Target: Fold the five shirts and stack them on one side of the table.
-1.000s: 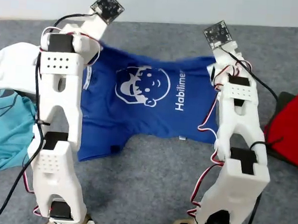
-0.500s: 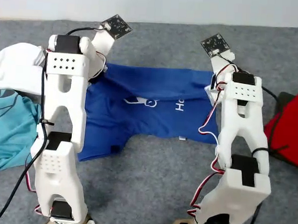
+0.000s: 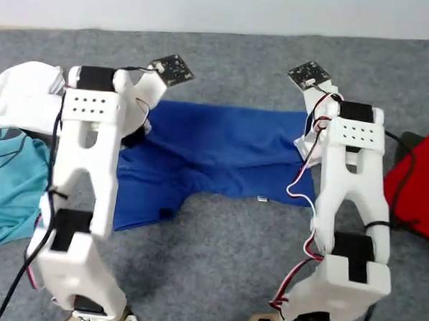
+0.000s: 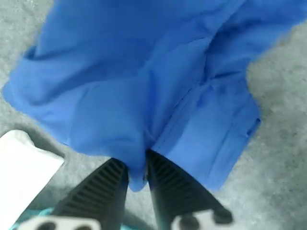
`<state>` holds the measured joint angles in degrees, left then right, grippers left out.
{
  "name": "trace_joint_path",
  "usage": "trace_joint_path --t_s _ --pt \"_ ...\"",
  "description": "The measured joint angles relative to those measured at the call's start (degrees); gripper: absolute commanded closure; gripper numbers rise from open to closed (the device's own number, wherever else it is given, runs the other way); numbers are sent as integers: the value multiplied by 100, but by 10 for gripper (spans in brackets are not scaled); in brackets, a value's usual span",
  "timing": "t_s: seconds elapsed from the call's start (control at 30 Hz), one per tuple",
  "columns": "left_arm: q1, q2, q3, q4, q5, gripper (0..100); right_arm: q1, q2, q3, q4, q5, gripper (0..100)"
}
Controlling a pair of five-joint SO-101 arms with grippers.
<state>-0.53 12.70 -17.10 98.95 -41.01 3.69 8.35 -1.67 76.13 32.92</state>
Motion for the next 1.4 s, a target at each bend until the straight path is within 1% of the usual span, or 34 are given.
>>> trace_joint_path --t_s 0.23,0.43,0.63,0.83,0.97,1.07,1.23,1.3,1.4 --pt "0 -862 501 0 -35 998 0 -580 0 325 0 989" --pt "0 -1248 1160 0 -35 998 0 -738 0 730 0 989" --pt "0 -1407 1793 0 -35 998 211 -738 0 747 0 989" --pt "0 -1407 2435 0 -35 998 396 -545 0 747 0 989" --pt "0 -1407 2787 -18 -35 998 378 -211 0 747 0 989" --pt "0 -1407 2998 -176 -35 997 343 158 0 747 0 989" --pt "-9 -1407 3068 -387 -35 994 211 475 0 721 0 989" --pt "-18 -1407 3068 -457 -35 976 202 484 0 607 0 989" --pt "-18 -1407 3068 -563 -35 898 211 484 0 457 0 989"
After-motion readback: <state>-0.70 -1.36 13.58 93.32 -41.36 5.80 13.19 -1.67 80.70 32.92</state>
